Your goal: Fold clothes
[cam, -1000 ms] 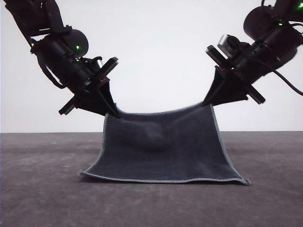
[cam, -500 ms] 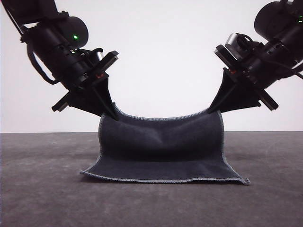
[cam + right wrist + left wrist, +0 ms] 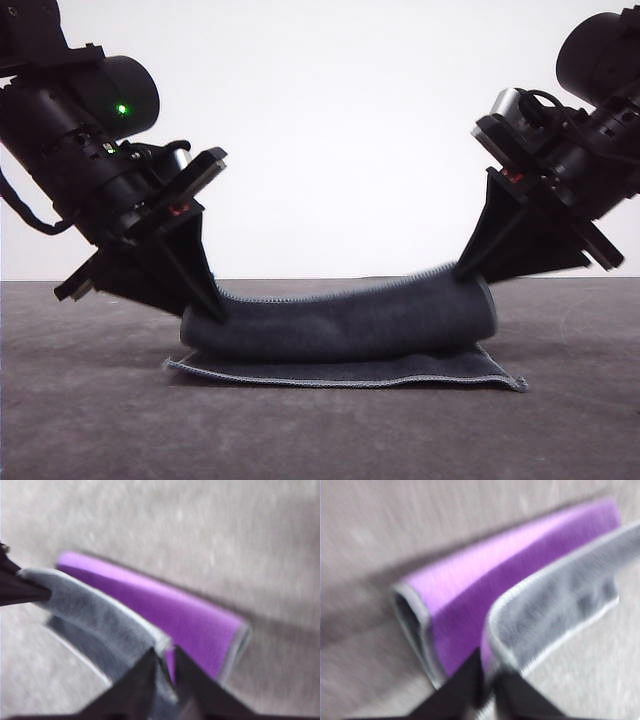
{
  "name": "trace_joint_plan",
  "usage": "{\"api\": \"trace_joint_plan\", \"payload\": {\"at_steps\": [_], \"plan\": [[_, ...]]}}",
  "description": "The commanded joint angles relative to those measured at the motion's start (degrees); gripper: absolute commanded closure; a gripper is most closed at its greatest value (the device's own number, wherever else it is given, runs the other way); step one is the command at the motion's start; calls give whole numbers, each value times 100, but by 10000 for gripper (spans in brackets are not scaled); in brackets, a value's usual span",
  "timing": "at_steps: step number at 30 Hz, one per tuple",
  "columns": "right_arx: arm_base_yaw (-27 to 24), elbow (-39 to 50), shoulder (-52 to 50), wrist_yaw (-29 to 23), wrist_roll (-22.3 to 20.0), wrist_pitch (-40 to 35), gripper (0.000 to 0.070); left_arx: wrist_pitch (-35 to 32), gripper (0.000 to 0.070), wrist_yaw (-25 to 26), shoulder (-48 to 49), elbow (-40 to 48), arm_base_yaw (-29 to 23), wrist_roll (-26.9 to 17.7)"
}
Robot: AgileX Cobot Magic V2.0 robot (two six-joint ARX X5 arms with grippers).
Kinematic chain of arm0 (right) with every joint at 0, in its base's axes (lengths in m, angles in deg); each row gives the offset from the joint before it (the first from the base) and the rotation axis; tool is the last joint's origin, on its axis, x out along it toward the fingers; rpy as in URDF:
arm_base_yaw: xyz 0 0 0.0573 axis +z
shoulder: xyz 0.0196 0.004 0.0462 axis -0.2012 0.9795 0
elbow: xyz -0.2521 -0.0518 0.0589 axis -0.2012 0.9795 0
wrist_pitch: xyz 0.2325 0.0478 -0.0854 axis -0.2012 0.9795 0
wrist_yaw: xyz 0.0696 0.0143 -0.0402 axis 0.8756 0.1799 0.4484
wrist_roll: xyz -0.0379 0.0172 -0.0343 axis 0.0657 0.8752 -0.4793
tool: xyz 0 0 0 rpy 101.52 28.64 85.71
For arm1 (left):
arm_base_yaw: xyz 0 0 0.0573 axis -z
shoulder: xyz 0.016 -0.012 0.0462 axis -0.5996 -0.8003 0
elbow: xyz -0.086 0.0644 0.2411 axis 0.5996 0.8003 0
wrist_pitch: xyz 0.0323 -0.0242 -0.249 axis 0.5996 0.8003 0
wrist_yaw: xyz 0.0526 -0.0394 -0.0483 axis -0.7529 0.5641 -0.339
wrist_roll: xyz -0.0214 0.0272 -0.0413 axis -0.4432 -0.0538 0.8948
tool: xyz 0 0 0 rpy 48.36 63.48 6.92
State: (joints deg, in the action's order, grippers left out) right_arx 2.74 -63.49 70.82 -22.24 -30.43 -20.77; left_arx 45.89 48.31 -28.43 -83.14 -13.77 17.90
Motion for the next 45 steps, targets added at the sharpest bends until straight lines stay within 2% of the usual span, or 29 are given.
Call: {"api": "trace_joint_plan", "payload": {"at_steps": [1, 2, 4, 11, 14, 20, 24, 30, 33, 36, 40, 45], "plan": [[51, 72, -120, -133, -67, -5, 529, 37, 447, 17, 16, -23, 76, 14], [62, 148, -223, -165, -64, 5, 526, 123, 371, 11, 46, -21, 102, 20], [67, 298, -489, -173, -25, 45, 523, 306, 290, 9, 158, -15, 158, 19], [68, 383, -1620, -169, -22, 943, 513, 860, 296, 5, 994, 28, 206, 21], [67, 383, -2140, -176, 15, 1279, 513, 1067, 308, -146, 1492, 33, 209, 19], [67, 383, -2901, -201, 304, 1808, 513, 1176, 310, -995, 2473, 141, 214, 22], [67, 383, -3129, -302, 321, 2122, 513, 1035, 310, -1498, 3167, 546, 211, 19], [67, 383, -3129, -436, 393, 2312, 513, 860, 310, -1556, 4229, 1381, 197, -2], [40, 383, -3001, -566, 758, 2319, 512, 1043, 310, -1556, 4510, 1467, 197, -2], [-75, 383, -2626, -554, 891, 2316, 489, 1133, 310, -1554, 4630, 1467, 197, 0], [-200, 383, -1849, -489, 780, 2142, 419, 1229, 309, -1552, 4655, 1465, 197, -2], [-234, 383, -930, -202, 648, 1366, 414, 1405, 310, -1552, 4655, 1465, 197, -4]]}}
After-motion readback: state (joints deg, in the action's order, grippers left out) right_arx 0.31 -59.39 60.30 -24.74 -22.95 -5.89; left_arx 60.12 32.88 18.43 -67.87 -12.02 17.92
